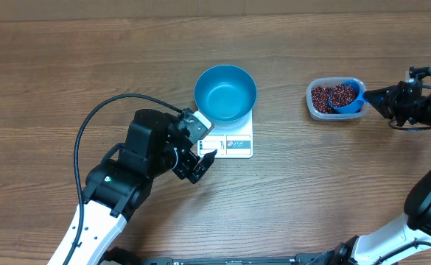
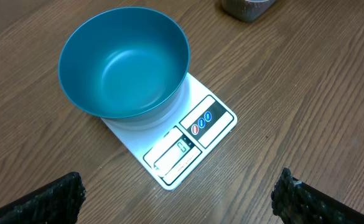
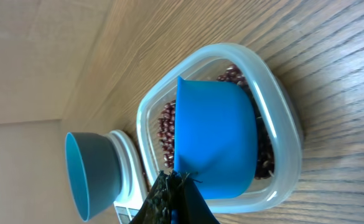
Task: Scoop item into bowl and weigh 150g on scale
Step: 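Tilt and raise the filled scoop out of the tub, right gripper, then lift the full blue scoop and carry it left toward the teal bowl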
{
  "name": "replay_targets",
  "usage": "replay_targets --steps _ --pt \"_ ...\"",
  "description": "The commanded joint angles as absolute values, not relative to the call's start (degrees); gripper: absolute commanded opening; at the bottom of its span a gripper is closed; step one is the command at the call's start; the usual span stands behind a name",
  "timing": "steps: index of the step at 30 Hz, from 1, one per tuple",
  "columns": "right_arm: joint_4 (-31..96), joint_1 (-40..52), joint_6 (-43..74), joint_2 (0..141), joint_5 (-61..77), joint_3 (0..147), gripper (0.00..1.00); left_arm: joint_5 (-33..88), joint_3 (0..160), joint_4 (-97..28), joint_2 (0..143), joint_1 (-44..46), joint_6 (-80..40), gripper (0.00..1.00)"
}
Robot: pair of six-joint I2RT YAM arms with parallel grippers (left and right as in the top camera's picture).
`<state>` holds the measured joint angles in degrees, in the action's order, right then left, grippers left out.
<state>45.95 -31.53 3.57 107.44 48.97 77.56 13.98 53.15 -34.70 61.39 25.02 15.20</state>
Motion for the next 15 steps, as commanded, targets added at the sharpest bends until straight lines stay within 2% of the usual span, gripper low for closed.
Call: replay_targets --steps 1,15 --pt "45.82 -31.92 2.94 107.5 52.64 77.25 0.04 14.85 52.64 -34.72 60.64 24.77 15.66 1.0" --pt "45.65 -31.92 2.76 107.5 54.15 77.25 0.04 14.85 52.64 -34.72 60.64 24.77 15.66 1.0"
